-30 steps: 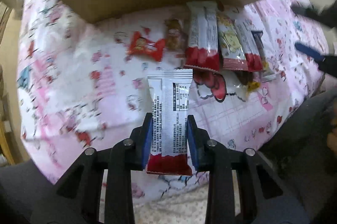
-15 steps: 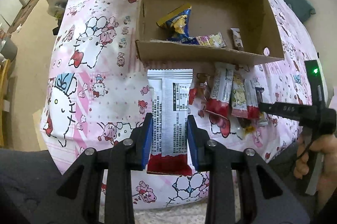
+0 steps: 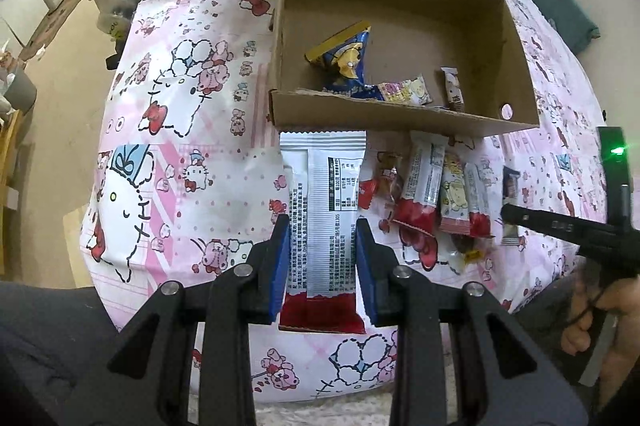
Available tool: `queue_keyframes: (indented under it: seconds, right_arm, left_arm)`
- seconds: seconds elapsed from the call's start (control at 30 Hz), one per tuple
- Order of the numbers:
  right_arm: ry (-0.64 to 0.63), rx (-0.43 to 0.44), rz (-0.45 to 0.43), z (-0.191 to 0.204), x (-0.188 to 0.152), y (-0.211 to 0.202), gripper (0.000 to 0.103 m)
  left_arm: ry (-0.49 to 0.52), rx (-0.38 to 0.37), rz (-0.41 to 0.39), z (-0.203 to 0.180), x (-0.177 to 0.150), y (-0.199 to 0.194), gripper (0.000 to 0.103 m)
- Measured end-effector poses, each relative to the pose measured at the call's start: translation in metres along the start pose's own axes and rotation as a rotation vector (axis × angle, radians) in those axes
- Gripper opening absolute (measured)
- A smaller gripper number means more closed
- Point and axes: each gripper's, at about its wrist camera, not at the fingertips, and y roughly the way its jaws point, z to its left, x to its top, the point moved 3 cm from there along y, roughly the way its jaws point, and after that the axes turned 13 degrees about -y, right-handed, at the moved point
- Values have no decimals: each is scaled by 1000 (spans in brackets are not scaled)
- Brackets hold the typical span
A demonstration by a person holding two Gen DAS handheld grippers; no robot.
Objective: Organize snacks
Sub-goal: 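Grasp a white-red bar with left tool while right tool grasps a blue-white bar, then carry both bars over the box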
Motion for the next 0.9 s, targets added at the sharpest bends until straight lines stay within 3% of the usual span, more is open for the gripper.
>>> queue_keyframes:
  seconds: [0.13,0.23,0.5,0.67,0.9]
  right_arm:
    - [-41,117,-74,13,3,-27,18]
    - [-117,192,-150,30,1,-50,18]
    - [-254,364,-368,61,12,-105,18]
    - [-236,352,-450,62,34,-119,18]
    - [-150,332,-509,33,61,-123,18]
  left_arm:
    - [-11,9,-11,4,1,-2,27]
    - [-61,-25,-8,10,6,-10,27]
    - [-59,-58,-141,-4,41,-48,27]
    - [8,-49,-209,-18,68,-64,27]
    - [31,-30,-261,-30,106,-68,27]
